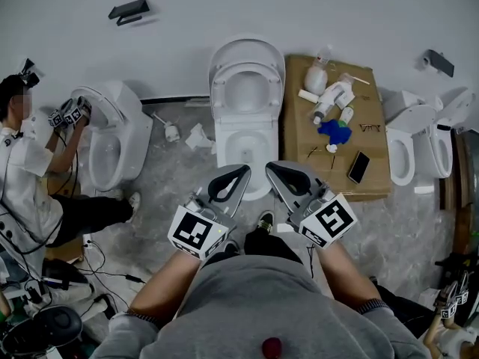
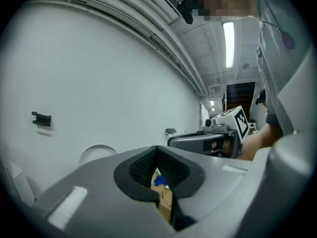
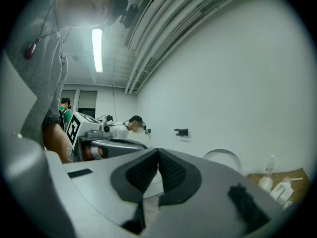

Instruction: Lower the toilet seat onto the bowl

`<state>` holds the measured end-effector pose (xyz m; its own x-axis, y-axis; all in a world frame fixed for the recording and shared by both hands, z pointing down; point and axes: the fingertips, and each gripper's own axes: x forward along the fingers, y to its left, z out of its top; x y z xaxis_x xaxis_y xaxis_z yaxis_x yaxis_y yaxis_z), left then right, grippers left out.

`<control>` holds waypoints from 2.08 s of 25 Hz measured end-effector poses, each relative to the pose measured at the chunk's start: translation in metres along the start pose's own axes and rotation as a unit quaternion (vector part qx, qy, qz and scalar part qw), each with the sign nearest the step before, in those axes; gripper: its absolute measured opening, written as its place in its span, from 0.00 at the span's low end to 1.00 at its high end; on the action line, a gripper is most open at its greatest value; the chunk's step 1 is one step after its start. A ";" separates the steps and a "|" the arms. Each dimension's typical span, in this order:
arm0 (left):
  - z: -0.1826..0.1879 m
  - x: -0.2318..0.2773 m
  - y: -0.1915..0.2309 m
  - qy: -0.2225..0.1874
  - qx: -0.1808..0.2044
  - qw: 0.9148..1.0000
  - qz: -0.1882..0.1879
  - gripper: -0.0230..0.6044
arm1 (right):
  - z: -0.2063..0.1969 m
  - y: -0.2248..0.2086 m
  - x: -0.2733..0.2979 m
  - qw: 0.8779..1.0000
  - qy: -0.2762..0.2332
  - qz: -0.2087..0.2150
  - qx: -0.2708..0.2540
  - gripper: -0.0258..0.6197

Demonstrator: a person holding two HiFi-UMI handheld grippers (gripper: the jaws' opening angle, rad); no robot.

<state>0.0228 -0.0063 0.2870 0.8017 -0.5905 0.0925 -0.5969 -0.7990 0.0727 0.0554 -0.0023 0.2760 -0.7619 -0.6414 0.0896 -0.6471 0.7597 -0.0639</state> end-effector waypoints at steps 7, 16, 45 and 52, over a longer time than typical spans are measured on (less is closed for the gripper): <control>0.001 0.027 0.007 0.006 0.003 1.000 0.024 0.05 | 0.002 -0.030 0.001 1.000 -0.004 0.022 0.001 0.06; 0.005 0.052 0.022 0.008 0.007 0.998 0.057 0.05 | 0.002 -0.060 0.007 0.999 -0.007 0.045 0.003 0.06; -0.020 0.139 0.149 0.038 -0.001 0.999 0.012 0.05 | -0.026 -0.172 0.116 0.998 0.059 -0.009 0.003 0.06; -0.029 0.162 0.190 0.046 -0.008 0.999 0.013 0.05 | -0.043 -0.210 0.152 0.995 0.092 -0.024 0.001 0.06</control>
<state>0.0384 -0.2506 0.3447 0.7802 -0.5974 0.1853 -0.6185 -0.7811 0.0859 0.0766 -0.2542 0.3455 -0.7117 -0.6471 0.2734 -0.6835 0.7277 -0.0571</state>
